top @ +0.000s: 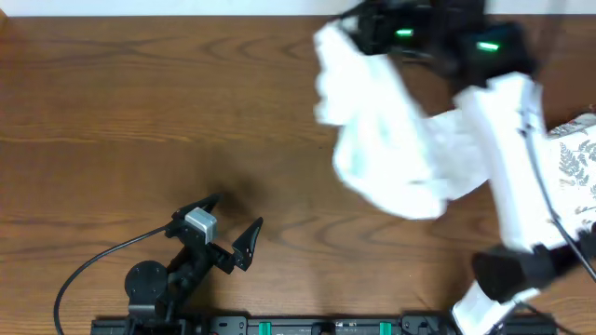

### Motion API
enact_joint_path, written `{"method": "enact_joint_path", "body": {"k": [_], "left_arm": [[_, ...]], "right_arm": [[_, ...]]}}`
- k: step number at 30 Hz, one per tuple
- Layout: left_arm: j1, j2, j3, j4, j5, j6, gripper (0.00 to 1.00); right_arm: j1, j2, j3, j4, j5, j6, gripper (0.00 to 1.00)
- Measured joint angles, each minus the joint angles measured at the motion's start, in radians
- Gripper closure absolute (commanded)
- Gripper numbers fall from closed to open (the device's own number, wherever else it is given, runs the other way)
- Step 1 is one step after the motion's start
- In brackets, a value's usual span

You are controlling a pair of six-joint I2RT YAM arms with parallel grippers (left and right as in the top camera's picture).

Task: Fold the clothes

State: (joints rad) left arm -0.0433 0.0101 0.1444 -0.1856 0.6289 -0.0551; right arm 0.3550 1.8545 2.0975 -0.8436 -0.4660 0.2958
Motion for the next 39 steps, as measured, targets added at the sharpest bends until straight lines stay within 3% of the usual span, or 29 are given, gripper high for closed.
{"method": "enact_joint_path", "body": {"k": [3, 10, 16, 21, 26, 35, 37, 39], "left_arm": [[0.000, 0.000, 0.000, -0.012, 0.000, 0.000, 0.02], [0.000, 0.000, 0.000, -0.027, 0.000, 0.000, 0.02], [0.000, 0.002, 0.000, -0.027, 0.000, -0.001, 0.02], [0.000, 0.044, 0.000, -0.027, 0.000, -0.005, 0.02], [0.000, 0.091, 0.000, -0.027, 0.000, -0.011, 0.02], [0.000, 0.120, 0.000, -0.027, 0.000, -0.020, 0.02], [0.000, 0.120, 0.000, -0.027, 0.000, -0.020, 0.02], [0.000, 0.120, 0.000, -0.026, 0.000, -0.020, 0.02]], "right_arm": [[0.076, 0.076, -0.002, 0.029, -0.006, -0.019, 0.02], [0.070, 0.078, -0.005, -0.130, 0.179, -0.050, 0.01], [0.003, 0.078, -0.009, -0.333, 0.290, -0.060, 0.07], [-0.002, 0.072, -0.129, -0.357, 0.323, -0.132, 0.16], [0.024, 0.072, -0.356, -0.258, 0.297, -0.233, 0.20], [0.041, 0.072, -0.715, 0.119, 0.283, -0.290, 0.27], [0.041, 0.072, -0.765, 0.179, 0.283, -0.294, 0.34], [0.041, 0.072, -0.800, 0.237, 0.283, -0.304, 0.51]]}}
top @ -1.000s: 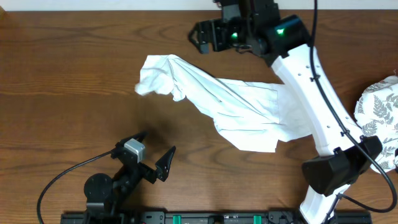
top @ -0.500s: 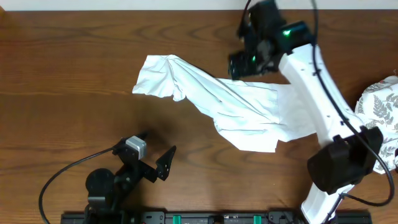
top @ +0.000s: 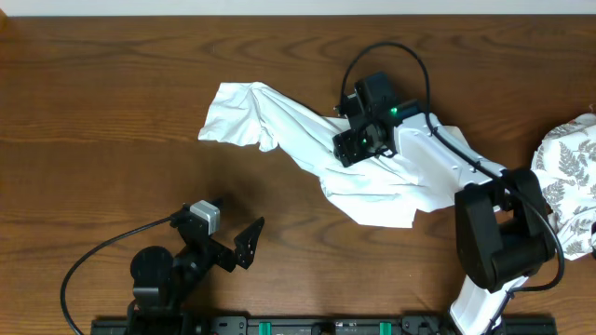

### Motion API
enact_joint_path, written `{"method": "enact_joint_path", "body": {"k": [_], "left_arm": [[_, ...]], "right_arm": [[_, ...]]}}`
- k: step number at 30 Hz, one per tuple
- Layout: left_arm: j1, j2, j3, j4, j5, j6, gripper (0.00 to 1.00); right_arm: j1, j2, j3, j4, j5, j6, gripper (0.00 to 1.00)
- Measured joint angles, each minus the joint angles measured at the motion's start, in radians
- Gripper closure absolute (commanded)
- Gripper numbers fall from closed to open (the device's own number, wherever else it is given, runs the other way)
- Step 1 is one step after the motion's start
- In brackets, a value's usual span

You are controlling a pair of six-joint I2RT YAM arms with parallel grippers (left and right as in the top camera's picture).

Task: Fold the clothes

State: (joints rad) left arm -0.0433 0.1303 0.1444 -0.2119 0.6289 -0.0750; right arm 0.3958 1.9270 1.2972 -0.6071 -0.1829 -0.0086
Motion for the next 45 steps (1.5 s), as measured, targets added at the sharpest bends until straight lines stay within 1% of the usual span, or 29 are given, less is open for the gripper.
{"method": "enact_joint_path", "body": {"k": [2, 3, 4, 5, 9, 14, 19, 22, 24, 28, 31, 35, 41, 45], "left_arm": [[0.000, 0.000, 0.000, 0.001, 0.000, -0.001, 0.02], [0.000, 0.000, 0.000, 0.002, 0.000, -0.003, 0.02], [0.000, 0.000, 0.000, 0.002, 0.000, -0.004, 0.02], [0.000, 0.000, 0.000, 0.002, 0.000, -0.004, 0.02], [0.000, 0.000, 0.000, 0.002, 0.000, -0.004, 0.02], [0.000, 0.000, 0.000, 0.003, 0.000, -0.004, 0.02], [0.000, 0.000, 0.000, 0.014, 0.001, -0.004, 0.02], [0.000, 0.000, 0.000, 0.039, 0.001, -0.005, 0.02], [0.000, 0.000, 0.000, 0.063, 0.001, -0.006, 0.02], [0.000, 0.000, 0.000, 0.130, 0.001, -0.008, 0.02], [0.000, 0.000, 0.000, 0.142, 0.001, -0.008, 0.02], [0.000, 0.000, 0.000, 0.140, 0.001, -0.008, 0.02], [0.000, 0.003, 0.000, 0.136, 0.001, -0.008, 0.02], [0.000, 0.004, 0.000, 0.119, 0.001, -0.008, 0.02]], "right_arm": [[0.000, 0.000, -0.028, 0.027, 0.000, -0.002, 0.72], [0.000, 0.000, -0.035, 0.029, -0.001, -0.006, 0.85], [0.000, 0.000, -0.040, 0.029, 0.000, -0.005, 0.93], [0.000, 0.000, -0.041, 0.028, 0.001, -0.005, 0.99], [-0.003, -0.009, -0.023, -0.011, 0.004, -0.003, 0.99], [-0.003, -0.101, 0.100, -0.084, 0.067, -0.035, 0.99], [-0.003, -0.298, 0.258, -0.007, 0.106, -0.114, 0.99], [-0.003, -0.399, 0.304, 0.026, 0.113, -0.142, 0.99], [-0.003, -0.428, 0.312, 0.020, 0.114, -0.159, 0.99], [-0.003, -0.402, 0.307, -0.027, 0.126, -0.200, 0.99], [-0.003, -0.366, 0.290, -0.016, 0.188, -0.224, 0.99], [-0.026, -0.353, 0.278, 0.072, 0.290, -0.242, 0.99], [-0.111, -0.354, 0.278, 0.249, 0.349, -0.246, 0.99], [-0.139, -0.354, 0.301, 0.235, 0.321, -0.246, 0.99]]}}
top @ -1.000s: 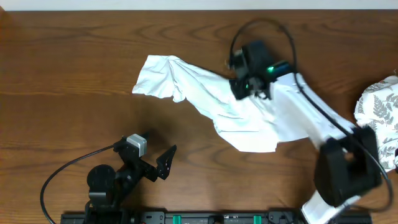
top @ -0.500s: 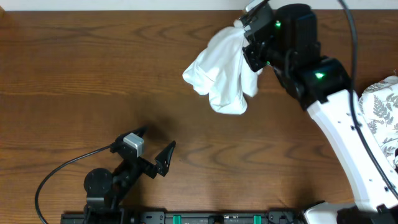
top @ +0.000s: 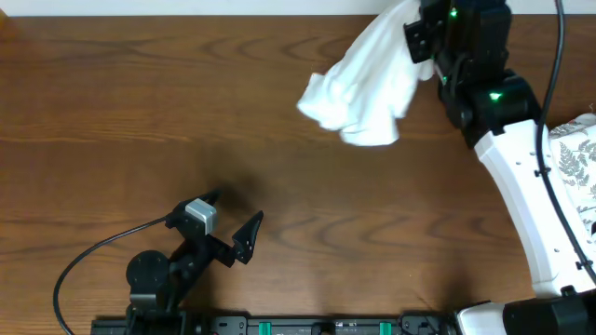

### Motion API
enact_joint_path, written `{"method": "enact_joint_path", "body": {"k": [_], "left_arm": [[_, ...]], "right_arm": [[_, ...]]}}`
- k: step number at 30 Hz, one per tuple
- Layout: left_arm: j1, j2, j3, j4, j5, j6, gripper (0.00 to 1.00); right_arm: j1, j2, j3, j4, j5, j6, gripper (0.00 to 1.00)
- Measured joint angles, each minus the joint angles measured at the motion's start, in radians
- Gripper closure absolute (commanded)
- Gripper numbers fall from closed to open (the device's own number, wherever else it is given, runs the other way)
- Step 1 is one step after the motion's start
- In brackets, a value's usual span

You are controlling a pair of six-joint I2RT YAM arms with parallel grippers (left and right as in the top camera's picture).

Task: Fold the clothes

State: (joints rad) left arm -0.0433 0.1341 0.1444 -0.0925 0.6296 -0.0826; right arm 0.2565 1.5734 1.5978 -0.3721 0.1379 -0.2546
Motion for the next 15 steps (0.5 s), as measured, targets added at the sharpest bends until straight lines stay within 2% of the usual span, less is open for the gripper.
{"method": "enact_joint_path", "body": {"k": [6, 15], "left_arm": [[0.000, 0.000, 0.000, -0.008, 0.000, 0.000, 0.02], [0.000, 0.001, 0.000, -0.009, -0.001, 0.000, 0.02]], "right_arm": [[0.051, 0.000, 0.045, -0.146, -0.165, -0.002, 0.99], [0.302, 0.000, 0.048, -0.400, -0.241, -0.036, 0.98]]}}
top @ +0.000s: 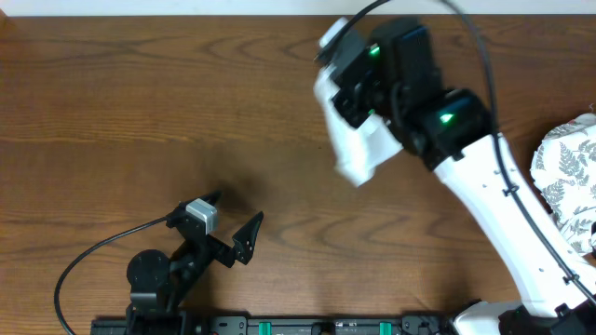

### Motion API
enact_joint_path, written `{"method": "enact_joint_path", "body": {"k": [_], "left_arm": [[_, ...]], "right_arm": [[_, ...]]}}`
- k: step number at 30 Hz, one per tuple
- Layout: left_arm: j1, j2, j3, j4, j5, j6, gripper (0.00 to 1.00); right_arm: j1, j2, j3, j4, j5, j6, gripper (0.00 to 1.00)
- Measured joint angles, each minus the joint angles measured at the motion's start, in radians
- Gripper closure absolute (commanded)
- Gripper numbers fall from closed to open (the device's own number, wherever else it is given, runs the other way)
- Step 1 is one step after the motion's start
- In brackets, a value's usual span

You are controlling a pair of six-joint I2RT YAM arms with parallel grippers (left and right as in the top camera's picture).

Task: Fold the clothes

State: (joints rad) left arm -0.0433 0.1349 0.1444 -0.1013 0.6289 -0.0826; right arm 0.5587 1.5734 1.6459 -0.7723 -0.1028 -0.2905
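Observation:
A white garment (358, 149) hangs bunched in the air over the far middle of the table, mostly hidden under my right arm. My right gripper (352, 93) is raised high toward the camera and shut on the garment's top; its fingers are hidden by the wrist. The left gripper (235, 220) rests low near the front left of the table, open with nothing between its fingers, far from the garment.
A white cloth with a grey leaf print (568, 177) lies heaped at the right edge of the wooden table (140, 102). The left arm's black cable (84, 270) loops near the front edge.
My right gripper, holding the white garment, has moved left and toward the front from the far right. The garment now hangs narrower beneath the wrist. The left arm has not moved.
My right gripper first held the white garment up at the back. It then was low on the table with the garment spread out leftward. After that it held the garment bunched at the far right, and now over the far middle.

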Motion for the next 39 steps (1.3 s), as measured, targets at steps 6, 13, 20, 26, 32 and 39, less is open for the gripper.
{"method": "enact_joint_path", "body": {"k": [6, 13, 20, 26, 32, 39], "left_arm": [[0.000, 0.000, 0.000, 0.000, 0.000, 0.000, 0.02], [0.000, 0.000, 0.000, 0.000, 0.000, 0.000, 0.02], [0.000, 0.000, 0.000, 0.000, 0.000, 0.000, 0.02], [0.000, 0.000, 0.000, -0.005, 0.000, 0.000, 0.02], [0.000, 0.000, 0.000, -0.008, 0.000, 0.000, 0.02], [0.000, 0.000, 0.000, -0.017, 0.000, 0.000, 0.02]], "right_arm": [[0.048, 0.000, 0.001, -0.112, 0.063, 0.000, 0.54], [0.033, -0.002, -0.026, -0.126, 0.088, 0.053, 0.38], [-0.045, 0.024, -0.175, -0.068, 0.095, 0.229, 0.43], [-0.102, 0.184, -0.252, -0.072, 0.039, 0.445, 0.40], [-0.099, 0.297, -0.261, -0.026, -0.061, 0.546, 0.43], [-0.073, 0.335, -0.257, 0.065, -0.083, 0.552, 0.99]]}}
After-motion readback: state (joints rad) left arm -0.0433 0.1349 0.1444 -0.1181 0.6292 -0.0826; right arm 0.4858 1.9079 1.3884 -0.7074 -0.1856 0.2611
